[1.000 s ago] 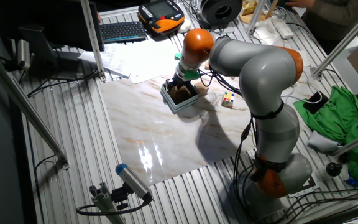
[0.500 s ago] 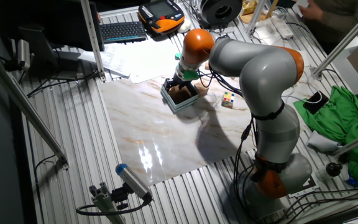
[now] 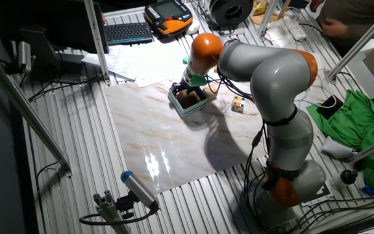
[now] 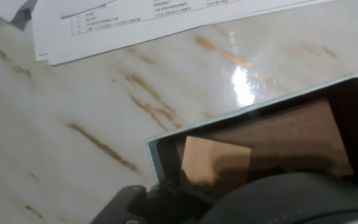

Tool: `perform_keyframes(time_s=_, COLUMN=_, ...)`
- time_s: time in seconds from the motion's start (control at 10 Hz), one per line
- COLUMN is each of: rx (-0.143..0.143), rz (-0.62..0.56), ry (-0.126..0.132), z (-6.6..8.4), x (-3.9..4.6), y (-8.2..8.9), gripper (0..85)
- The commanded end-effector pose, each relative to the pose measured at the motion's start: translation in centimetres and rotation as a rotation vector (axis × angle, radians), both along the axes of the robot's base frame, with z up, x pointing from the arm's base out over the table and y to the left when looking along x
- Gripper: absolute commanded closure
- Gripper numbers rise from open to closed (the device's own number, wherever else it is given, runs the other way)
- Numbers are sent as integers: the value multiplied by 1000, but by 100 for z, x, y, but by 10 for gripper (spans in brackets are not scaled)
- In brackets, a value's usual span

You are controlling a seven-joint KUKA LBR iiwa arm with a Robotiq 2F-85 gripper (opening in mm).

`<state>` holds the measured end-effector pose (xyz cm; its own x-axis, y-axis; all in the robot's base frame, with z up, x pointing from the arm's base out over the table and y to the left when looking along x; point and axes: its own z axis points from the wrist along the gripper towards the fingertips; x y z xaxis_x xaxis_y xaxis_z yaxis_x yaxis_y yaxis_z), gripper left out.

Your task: Take everything out of the gift box

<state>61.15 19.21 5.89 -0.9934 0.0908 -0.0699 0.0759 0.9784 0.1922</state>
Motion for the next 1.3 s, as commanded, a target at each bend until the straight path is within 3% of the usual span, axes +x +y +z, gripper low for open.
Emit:
perform_keyframes(time_s=0.0, rx=0, rz=-4, ry=-8, z=-23, x=-5, y=11, gripper=170)
perform_keyframes(time_s=0.3, rx=-14, rz=-1, ry=-26, z=-51, x=-6, y=18, gripper=170)
perform_keyframes(time_s=1.2, rx=-33, rz=21, ry=-27, z=-1, x=86, y=-54, gripper=170)
